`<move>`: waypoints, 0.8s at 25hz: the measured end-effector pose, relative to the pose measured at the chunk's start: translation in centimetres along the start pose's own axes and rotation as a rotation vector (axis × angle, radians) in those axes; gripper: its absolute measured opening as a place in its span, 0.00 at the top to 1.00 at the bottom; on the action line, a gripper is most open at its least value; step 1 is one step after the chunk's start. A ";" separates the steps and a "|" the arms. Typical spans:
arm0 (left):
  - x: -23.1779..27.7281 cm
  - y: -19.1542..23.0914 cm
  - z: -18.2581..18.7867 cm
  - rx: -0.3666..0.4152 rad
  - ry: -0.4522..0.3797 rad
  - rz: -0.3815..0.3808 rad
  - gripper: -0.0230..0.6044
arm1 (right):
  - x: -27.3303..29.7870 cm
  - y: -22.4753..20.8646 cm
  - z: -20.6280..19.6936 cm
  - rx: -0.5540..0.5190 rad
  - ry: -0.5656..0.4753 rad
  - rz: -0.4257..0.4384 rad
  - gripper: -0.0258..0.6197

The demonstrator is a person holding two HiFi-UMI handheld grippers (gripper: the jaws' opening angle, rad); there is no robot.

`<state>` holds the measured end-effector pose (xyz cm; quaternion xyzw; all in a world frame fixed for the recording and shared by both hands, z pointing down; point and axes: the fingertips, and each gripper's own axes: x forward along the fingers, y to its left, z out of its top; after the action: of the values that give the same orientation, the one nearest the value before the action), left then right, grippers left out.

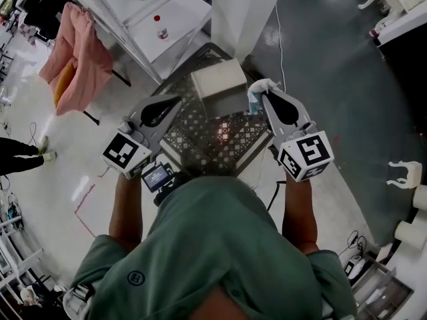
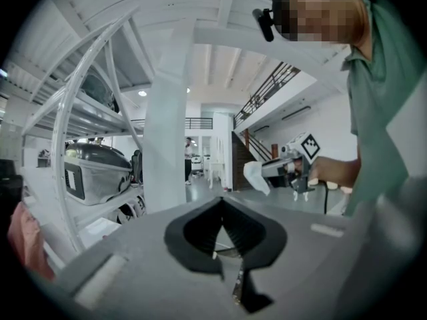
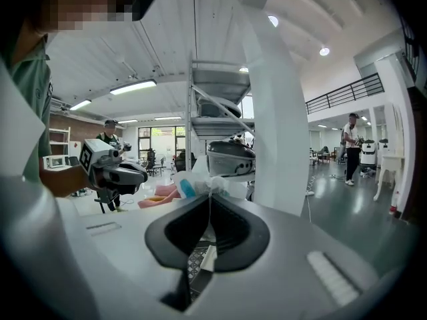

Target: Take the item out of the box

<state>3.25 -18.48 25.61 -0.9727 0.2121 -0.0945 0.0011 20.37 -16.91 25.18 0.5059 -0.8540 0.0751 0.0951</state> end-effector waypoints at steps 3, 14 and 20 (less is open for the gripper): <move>0.1 0.2 0.2 -0.002 -0.015 -0.010 0.96 | 0.2 0.1 0.8 -0.001 -0.019 0.007 0.94; -0.3 0.9 0.0 -0.024 -0.021 0.006 0.96 | 0.4 0.5 2.1 0.008 -0.072 0.027 0.94; -0.3 1.2 -0.2 -0.030 -0.009 0.016 0.96 | 0.4 0.4 1.9 0.024 -0.074 0.033 0.94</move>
<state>2.47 -19.40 25.66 -0.9712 0.2214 -0.0869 -0.0118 19.68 -17.54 23.44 0.4955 -0.8641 0.0681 0.0563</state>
